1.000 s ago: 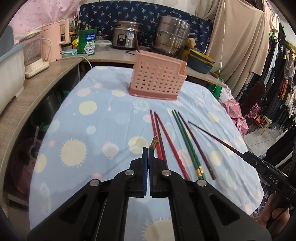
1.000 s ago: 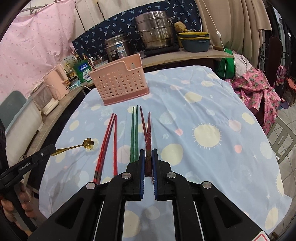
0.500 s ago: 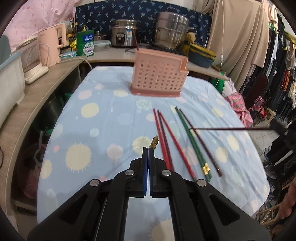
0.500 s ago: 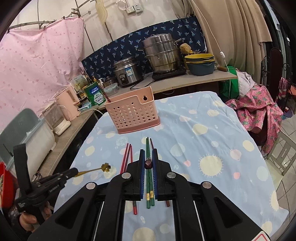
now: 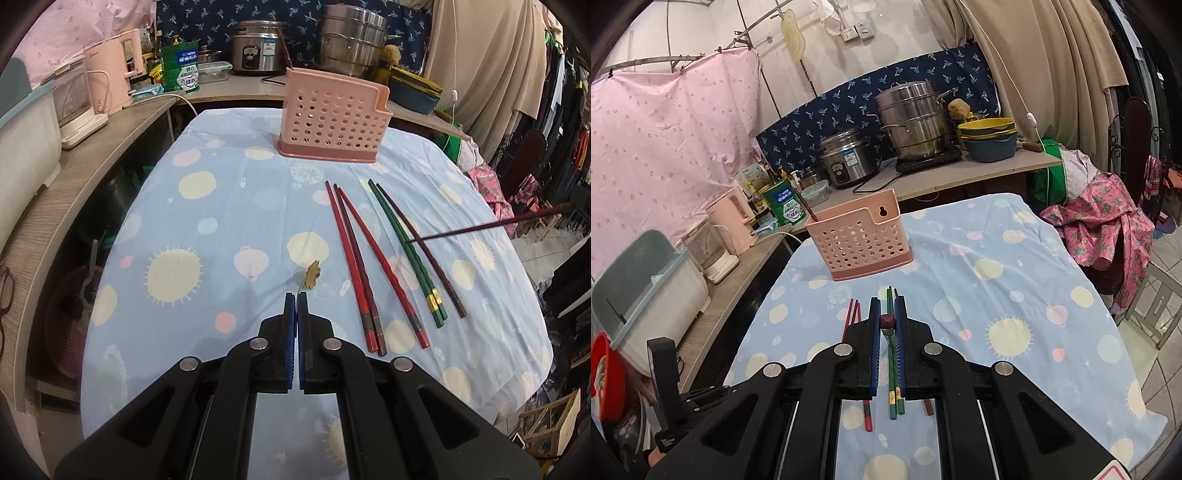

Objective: Organize utensils
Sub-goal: 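Carry the chopstick with the right tool while the left tool lifts the gold spoon toward the basket, then open the right tool over the pink basket while the left tool releases the gold spoon into it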

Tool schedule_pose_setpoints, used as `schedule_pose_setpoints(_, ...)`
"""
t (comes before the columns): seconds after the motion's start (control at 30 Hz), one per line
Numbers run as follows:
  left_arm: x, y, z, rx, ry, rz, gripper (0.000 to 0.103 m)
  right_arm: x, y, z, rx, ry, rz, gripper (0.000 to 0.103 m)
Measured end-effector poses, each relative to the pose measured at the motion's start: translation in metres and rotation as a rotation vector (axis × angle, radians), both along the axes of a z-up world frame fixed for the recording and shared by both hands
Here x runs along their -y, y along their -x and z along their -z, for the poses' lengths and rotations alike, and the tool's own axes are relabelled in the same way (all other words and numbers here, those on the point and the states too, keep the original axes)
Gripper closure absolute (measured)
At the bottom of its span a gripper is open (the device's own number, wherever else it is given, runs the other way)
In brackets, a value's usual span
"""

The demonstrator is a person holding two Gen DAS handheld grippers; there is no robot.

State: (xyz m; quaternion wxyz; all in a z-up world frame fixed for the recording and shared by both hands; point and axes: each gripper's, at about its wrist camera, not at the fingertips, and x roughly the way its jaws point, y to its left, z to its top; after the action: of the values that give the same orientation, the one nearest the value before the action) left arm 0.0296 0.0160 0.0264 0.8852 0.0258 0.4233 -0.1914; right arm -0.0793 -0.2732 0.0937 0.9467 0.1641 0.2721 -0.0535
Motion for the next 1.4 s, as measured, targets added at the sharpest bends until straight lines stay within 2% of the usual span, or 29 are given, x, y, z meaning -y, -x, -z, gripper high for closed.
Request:
schedule_pose_setpoints(0.27, 0.006, -0.010, -0.036, 0.090, 0.065, 0.005, 0.102, -0.002, -0.002, -0.010, 0.028, 0.008, -0.008, 0.096)
schedule_pose_setpoints(0.53, 0.021, -0.039, -0.079, 0.184, 0.126, 0.010, 0.102, 0.011, -0.021, -0.027, 0.078, -0.001, 0.004, 0.096)
schedule_pose_setpoints(0.8, 0.051, -0.086, -0.135, 0.337, 0.148, 0.009, 0.102, 0.029, -0.072, -0.050, 0.151, -0.019, 0.019, 0.096)
schedule_pose_setpoints(0.97, 0.067, -0.118, -0.163, 0.438, 0.152, -0.015, 0.102, 0.042, -0.115, -0.072, 0.230, -0.046, 0.047, 0.096)
schedule_pose_setpoints(1.1, 0.071, -0.148, -0.173, 0.470, 0.169, -0.040, 0.102, 0.052, -0.146, -0.088, 0.316, -0.051, 0.082, 0.096)
schedule_pose_setpoints(1.27, 0.076, -0.181, -0.169, 0.478, 0.162, -0.052, 0.102, 0.065, -0.176, -0.094, 0.411, -0.071, 0.150, 0.096)
schedule_pose_setpoints(1.4, 0.080, -0.202, -0.160, 0.461, 0.153, -0.050, 0.102, 0.074, -0.205, -0.090, 0.425, -0.075, 0.192, 0.096)
